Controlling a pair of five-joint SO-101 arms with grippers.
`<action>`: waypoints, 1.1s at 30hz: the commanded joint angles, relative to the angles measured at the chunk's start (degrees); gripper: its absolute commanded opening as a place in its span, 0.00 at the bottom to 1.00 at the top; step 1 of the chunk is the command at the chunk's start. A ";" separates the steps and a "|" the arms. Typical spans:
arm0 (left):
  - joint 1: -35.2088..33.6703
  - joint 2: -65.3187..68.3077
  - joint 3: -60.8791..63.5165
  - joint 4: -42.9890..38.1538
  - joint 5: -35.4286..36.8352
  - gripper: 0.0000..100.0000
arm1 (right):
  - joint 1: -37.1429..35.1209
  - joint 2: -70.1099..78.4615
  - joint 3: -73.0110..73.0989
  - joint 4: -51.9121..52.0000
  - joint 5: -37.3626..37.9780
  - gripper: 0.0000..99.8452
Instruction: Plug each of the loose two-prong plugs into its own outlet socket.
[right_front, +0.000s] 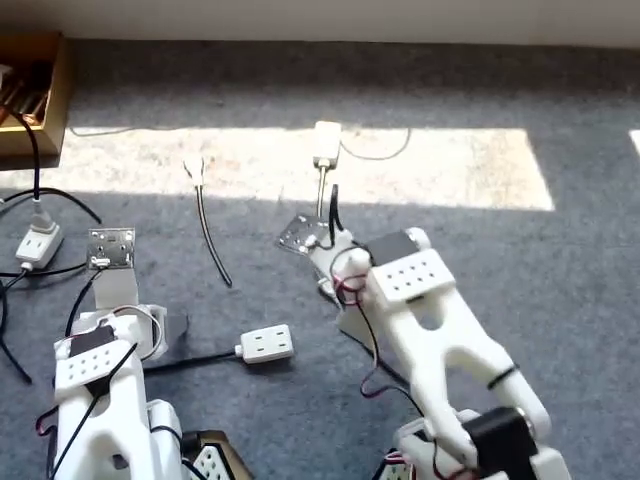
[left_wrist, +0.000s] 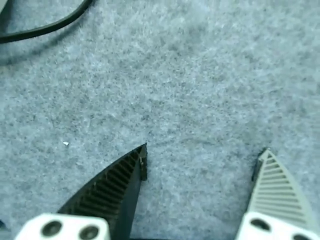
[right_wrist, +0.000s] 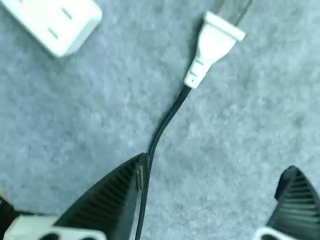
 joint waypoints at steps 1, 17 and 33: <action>1.54 -0.22 0.13 -0.53 -0.44 0.34 | -1.19 11.47 -12.00 -5.14 -5.89 0.39; 1.54 -0.22 0.13 -0.70 -0.44 0.34 | -5.05 28.88 -20.88 -5.76 -20.13 0.31; 1.54 -0.22 0.13 -0.53 -0.44 0.34 | -6.64 29.05 -16.48 -9.80 -23.65 0.20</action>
